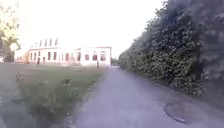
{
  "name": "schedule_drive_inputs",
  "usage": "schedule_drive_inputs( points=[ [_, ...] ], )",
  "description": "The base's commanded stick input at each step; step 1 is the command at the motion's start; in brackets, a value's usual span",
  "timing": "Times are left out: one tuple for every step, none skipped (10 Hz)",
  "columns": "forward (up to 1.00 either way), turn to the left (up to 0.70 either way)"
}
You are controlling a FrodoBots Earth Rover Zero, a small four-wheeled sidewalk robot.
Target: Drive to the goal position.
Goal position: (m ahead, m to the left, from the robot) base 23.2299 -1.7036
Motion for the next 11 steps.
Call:
schedule_drive_inputs(
  points=[
    [0.50,-0.50],
    [0.50,-0.50],
    [0.50,-0.50],
    [0.50,-0.29],
    [0.50,0.00],
    [0.50,0.00],
    [0.50,0.00],
    [0.50,0.00],
    [0.50,0.00],
    [0.50,0.00],
    [0.50,0.00]
  ],
)
